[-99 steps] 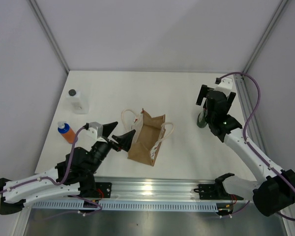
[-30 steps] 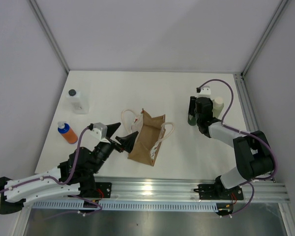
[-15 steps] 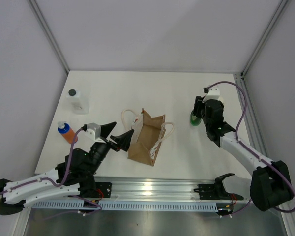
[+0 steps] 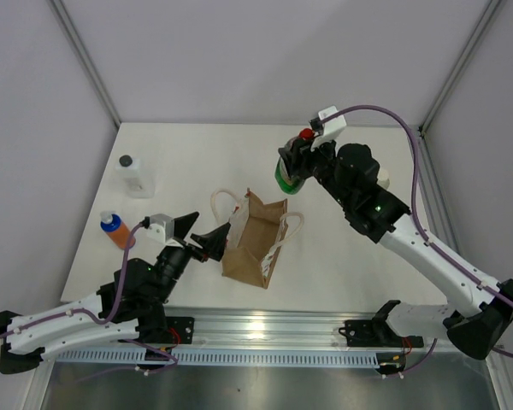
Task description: Place the personal care products into the canvas bag
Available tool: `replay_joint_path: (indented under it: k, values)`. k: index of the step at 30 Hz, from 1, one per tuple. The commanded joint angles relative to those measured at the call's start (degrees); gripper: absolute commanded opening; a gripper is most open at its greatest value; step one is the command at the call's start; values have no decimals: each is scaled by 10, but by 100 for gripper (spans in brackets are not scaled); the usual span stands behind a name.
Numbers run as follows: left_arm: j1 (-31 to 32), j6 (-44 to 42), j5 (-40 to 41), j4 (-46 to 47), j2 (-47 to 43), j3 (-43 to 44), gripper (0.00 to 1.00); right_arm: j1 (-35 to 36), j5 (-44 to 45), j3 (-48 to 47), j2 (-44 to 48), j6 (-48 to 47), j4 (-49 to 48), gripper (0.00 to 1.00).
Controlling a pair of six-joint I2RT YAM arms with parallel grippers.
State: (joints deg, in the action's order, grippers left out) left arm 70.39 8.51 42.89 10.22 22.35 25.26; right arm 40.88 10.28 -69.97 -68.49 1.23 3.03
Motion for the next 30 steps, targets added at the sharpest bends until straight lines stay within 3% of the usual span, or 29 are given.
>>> replay_joint_path:
  k: [1,5,19,30]
  values:
    - [2,1,25,20,-1,-4,99,17,-7,-76,-22,-15,-48,0]
    - [2,-3,30,23,-3,-4,99,31,-54,-91,-53,7,-62,0]
    - [2,9,51,13,-1,-5,99,57,-168,15,-80,39,-150,0]
    - [2,6,64,16,15,-3,99,58,-181,67,-104,22,-190,0]
